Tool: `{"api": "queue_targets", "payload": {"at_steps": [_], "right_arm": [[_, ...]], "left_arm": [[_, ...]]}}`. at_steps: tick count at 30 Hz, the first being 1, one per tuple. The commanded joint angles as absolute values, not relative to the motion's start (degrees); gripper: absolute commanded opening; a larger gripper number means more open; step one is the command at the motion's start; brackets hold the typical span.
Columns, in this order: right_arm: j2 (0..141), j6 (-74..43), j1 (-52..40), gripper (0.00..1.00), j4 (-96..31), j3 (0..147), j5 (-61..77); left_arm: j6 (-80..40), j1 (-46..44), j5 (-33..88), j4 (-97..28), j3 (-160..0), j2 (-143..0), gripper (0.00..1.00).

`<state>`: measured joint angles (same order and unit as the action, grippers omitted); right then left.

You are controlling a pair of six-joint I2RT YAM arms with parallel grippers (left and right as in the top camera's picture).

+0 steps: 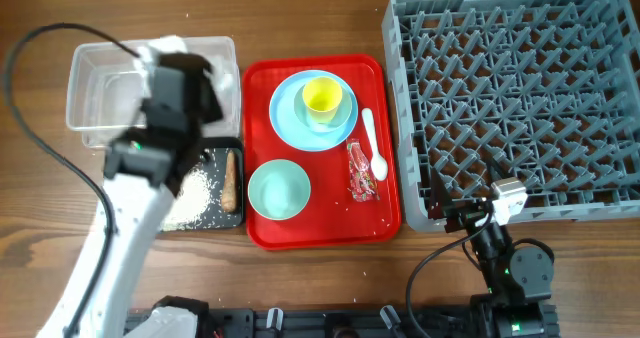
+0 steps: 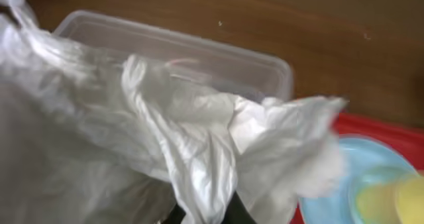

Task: Sort waste into correct bins and load items into the dishwasher rack
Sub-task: 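Carry the tissue left and drop it into the clear plastic bin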

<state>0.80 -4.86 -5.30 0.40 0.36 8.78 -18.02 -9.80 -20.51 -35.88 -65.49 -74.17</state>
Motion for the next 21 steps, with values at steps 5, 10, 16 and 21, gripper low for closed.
{"api": "queue_targets", "payload": {"at_steps": [5, 10, 16, 21], "right_arm": [[0.80, -4.62, -5.23, 1.00, 0.64, 0.32, 9.04], [0.80, -4.62, -5.23, 1.00, 0.64, 0.32, 9.04], [0.80, -4.62, -5.23, 1.00, 0.64, 0.32, 8.97], [0.80, -4.62, -5.23, 1.00, 0.64, 0.32, 9.04]], "left_arm": [[-20.64, 3.95, -5.93, -29.54, -65.58, -88.14, 0.04], [-20.58, 6.20, -4.93, -24.49, -65.58, -96.57, 0.04], [-20.60, 6.17, -4.93, -22.94, -65.60, -97.56, 0.49], [-19.77, 6.15, -3.64, -23.22, -65.71, -95.11, 0.67]]}}
